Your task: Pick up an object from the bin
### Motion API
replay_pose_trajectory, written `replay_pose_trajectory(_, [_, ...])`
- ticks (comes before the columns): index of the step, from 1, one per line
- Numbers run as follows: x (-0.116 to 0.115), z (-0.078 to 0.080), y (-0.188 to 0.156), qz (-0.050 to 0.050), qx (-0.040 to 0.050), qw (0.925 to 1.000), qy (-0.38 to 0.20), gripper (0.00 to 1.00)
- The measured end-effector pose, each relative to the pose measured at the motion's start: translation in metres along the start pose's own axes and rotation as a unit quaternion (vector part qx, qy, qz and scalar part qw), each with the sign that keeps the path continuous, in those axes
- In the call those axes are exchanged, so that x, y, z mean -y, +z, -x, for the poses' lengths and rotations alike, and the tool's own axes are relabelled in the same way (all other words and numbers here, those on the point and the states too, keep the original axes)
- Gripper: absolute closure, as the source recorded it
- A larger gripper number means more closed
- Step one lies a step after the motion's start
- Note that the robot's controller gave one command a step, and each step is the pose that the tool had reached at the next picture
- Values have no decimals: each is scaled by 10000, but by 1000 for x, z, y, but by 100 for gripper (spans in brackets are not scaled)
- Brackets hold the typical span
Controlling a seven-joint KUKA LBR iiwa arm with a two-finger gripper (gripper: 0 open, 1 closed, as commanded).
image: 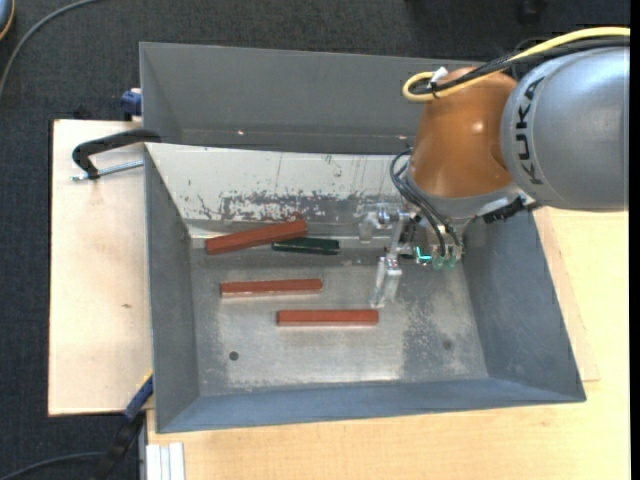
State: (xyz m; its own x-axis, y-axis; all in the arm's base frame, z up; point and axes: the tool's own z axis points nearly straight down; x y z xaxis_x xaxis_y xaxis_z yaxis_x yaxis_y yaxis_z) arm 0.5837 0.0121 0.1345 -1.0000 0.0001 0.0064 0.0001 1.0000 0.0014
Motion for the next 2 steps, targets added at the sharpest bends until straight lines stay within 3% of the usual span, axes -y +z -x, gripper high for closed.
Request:
replay_pose_trajectory(1, [-84, -45, 68, 15, -6, 10000, -24, 0])
replay_pose_trajectory(2, [-80, -64, 33, 5, 34, 10000, 36, 0])
